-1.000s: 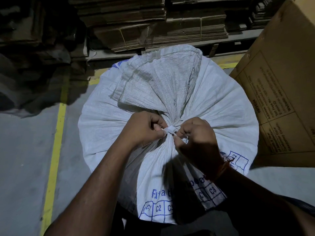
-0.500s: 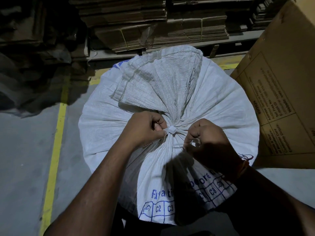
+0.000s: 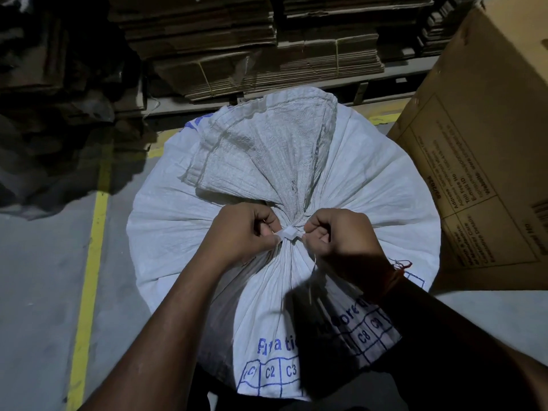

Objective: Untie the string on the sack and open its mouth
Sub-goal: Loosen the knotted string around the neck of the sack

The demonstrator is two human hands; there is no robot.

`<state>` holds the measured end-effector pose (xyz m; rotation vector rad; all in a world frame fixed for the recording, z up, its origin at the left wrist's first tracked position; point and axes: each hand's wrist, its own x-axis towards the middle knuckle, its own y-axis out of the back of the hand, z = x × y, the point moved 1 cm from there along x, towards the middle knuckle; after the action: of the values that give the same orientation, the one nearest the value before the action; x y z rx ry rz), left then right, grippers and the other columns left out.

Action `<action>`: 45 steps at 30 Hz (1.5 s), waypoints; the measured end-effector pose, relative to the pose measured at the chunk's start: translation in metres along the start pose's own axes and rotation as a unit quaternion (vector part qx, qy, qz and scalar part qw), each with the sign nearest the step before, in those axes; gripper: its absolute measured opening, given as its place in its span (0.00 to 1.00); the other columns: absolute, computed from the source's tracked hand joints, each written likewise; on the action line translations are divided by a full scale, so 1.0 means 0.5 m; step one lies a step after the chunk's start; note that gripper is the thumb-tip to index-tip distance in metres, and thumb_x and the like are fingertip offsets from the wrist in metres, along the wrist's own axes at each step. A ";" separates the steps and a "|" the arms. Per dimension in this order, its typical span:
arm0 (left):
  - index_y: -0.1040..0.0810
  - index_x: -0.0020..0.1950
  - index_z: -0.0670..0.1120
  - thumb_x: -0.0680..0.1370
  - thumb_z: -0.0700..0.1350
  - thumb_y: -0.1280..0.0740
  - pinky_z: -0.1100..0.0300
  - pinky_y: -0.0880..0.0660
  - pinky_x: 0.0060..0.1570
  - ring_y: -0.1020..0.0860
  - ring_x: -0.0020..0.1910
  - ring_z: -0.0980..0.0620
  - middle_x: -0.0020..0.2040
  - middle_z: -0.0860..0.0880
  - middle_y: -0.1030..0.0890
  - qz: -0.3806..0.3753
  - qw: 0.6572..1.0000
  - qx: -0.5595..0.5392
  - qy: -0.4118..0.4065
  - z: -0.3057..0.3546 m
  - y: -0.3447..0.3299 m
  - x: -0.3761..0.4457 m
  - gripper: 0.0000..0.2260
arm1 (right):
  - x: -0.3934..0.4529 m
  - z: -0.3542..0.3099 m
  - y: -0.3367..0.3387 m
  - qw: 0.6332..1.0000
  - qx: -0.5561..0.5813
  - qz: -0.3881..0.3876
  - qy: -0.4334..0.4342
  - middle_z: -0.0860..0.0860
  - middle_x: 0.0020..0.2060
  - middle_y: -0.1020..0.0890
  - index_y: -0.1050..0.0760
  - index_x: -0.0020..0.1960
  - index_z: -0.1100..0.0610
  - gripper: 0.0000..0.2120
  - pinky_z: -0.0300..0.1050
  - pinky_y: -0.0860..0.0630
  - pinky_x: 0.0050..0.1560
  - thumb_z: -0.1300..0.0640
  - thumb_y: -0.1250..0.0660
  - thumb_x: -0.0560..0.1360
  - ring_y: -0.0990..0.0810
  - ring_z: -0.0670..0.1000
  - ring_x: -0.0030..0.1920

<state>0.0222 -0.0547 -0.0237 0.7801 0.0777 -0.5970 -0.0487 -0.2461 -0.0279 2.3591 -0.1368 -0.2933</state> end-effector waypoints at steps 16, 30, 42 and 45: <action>0.16 0.40 0.53 0.70 0.46 0.21 0.58 0.20 0.43 0.17 0.35 0.60 0.35 0.58 0.15 0.082 0.996 0.019 0.007 0.009 -0.025 -0.008 0.05 | 0.004 0.009 -0.015 0.997 -0.077 -0.022 0.000 0.50 0.25 0.24 0.25 0.32 0.56 0.05 0.45 0.30 0.33 0.59 0.31 0.66 0.26 0.51 0.30; 0.13 0.42 0.52 0.71 0.47 0.20 0.59 0.24 0.36 0.22 0.31 0.62 0.34 0.54 0.14 0.052 0.991 -0.085 0.086 -0.011 -0.030 -0.007 0.04 | 0.011 0.020 -0.022 0.999 -0.042 -0.028 -0.008 0.47 0.32 0.16 0.18 0.38 0.53 0.03 0.47 0.21 0.41 0.53 0.28 0.68 0.18 0.48 0.35; 0.12 0.40 0.50 0.70 0.46 0.18 0.63 0.25 0.34 0.20 0.30 0.62 0.34 0.53 0.13 0.045 0.987 -0.087 0.124 -0.014 -0.030 -0.004 0.05 | 0.011 0.019 -0.032 0.998 -0.055 -0.026 0.003 0.49 0.30 0.17 0.18 0.37 0.54 0.02 0.48 0.21 0.41 0.56 0.28 0.68 0.19 0.50 0.35; 0.12 0.39 0.49 0.70 0.46 0.18 0.63 0.25 0.32 0.20 0.29 0.61 0.33 0.53 0.13 0.043 0.987 -0.081 0.129 -0.014 -0.031 -0.003 0.04 | 0.009 0.019 -0.035 0.998 -0.053 -0.028 0.001 0.49 0.31 0.16 0.18 0.37 0.55 0.03 0.47 0.21 0.41 0.56 0.28 0.69 0.19 0.49 0.35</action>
<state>0.0138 -0.0577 -0.0383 0.6953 0.3253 -0.4003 -0.0465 -0.2408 -0.0477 2.2608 -0.0516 -0.3170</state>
